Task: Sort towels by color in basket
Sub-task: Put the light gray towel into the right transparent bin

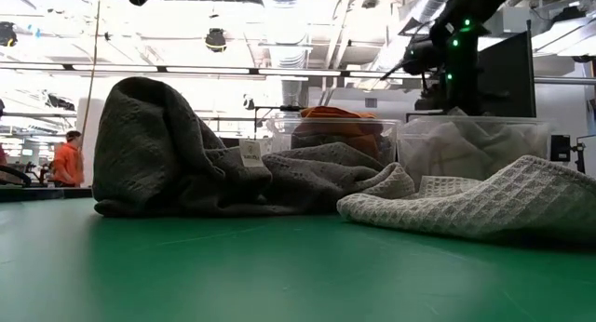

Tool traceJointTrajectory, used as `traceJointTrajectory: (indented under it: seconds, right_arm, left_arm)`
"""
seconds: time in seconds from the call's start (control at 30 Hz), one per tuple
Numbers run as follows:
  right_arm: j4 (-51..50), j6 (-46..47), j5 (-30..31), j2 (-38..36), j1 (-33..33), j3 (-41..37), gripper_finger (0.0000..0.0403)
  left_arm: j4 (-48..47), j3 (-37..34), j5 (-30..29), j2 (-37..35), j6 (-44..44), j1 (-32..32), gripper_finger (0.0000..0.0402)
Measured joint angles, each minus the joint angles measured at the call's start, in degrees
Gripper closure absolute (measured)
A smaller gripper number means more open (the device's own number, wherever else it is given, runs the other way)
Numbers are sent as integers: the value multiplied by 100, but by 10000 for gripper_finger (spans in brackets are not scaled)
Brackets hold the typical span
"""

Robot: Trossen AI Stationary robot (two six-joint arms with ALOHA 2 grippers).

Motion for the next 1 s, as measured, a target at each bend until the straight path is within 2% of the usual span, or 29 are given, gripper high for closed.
traceJointTrajectory:
  seconds: [0.27,0.43,0.73,1.0]
  right_arm:
    - [690,-163,-921,334,-299,-524,376]
    - [973,-161,-1075,592,-287,-707,367]
    - [695,-496,-1213,509,-287,-546,316]
    - [-30,-773,-1260,-143,-367,95,226]
  left_arm:
    - [-4,0,-4,0,-1,0,136]
    - [-4,0,-9,0,-2,0,136]
    - [-4,0,-9,0,-24,0,136]
    - [-2,0,-9,0,48,0,136]
